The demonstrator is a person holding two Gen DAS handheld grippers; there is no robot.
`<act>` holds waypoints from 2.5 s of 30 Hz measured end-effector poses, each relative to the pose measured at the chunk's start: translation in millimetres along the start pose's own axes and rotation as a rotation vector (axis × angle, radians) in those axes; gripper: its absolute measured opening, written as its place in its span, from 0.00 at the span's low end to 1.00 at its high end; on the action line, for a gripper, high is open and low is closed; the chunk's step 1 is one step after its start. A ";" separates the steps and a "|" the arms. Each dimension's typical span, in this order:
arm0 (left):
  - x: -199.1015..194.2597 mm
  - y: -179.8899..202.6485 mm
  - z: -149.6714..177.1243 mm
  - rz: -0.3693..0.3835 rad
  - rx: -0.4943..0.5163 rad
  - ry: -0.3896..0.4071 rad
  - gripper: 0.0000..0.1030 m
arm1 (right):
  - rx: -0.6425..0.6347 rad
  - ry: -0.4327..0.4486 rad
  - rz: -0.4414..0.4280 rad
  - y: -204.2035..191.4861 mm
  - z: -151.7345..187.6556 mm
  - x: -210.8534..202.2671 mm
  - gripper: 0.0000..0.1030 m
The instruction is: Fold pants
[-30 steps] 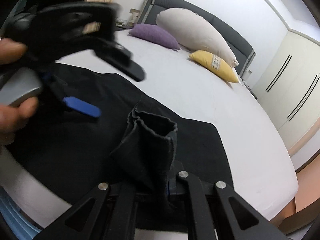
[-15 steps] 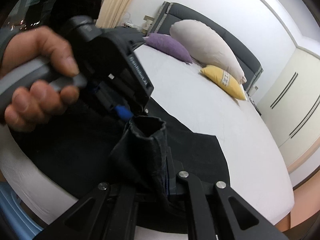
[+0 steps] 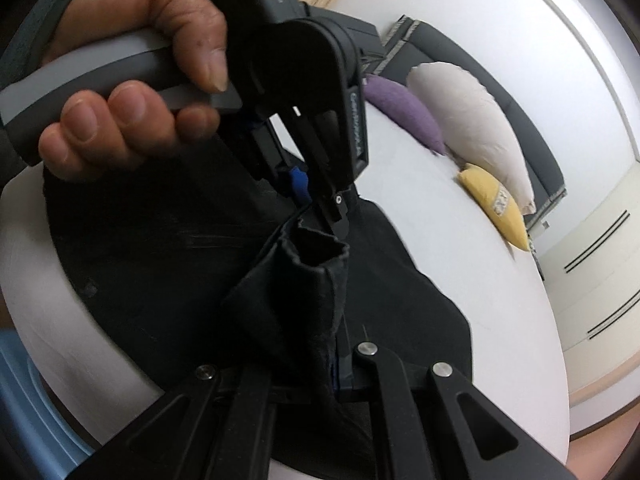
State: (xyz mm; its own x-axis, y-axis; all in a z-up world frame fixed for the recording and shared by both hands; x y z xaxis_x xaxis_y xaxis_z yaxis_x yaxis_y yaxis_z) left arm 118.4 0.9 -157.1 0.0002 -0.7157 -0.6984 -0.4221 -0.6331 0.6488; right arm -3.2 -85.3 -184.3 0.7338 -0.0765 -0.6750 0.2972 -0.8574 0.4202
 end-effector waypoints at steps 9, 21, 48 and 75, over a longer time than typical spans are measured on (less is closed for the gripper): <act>21.6 -1.9 20.0 -0.044 0.016 -0.008 0.10 | -0.033 -0.050 -0.025 -12.8 11.7 15.5 0.06; -4.0 -4.3 8.3 -0.255 0.052 0.015 0.14 | 0.298 -0.120 -0.399 46.7 25.1 -29.2 0.56; 62.2 54.5 64.2 0.023 0.100 0.086 0.14 | 1.021 -0.344 -1.098 204.6 142.6 46.6 0.48; -184.6 -82.6 237.1 -0.133 -0.555 0.713 0.95 | 1.235 -0.041 -1.121 162.3 61.3 16.4 0.61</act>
State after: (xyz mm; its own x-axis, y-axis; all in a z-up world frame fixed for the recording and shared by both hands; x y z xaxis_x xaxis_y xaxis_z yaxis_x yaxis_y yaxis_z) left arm -61.7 255.2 -153.4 0.6555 -0.5224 -0.5454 0.1182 -0.6423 0.7573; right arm 19.6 -256.9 -164.3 0.4835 0.8174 -0.3131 -0.0139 -0.3505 -0.9365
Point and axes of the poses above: each gripper's, at about its wrist camera, not at the fingertips, and x roughly the way its jaws point, y to its right, z to its underside, the point moved 5 cm from there along x, roughly the way its jaws point, and after that the axes turned 10 degrees about x, right-handed, at the moved point
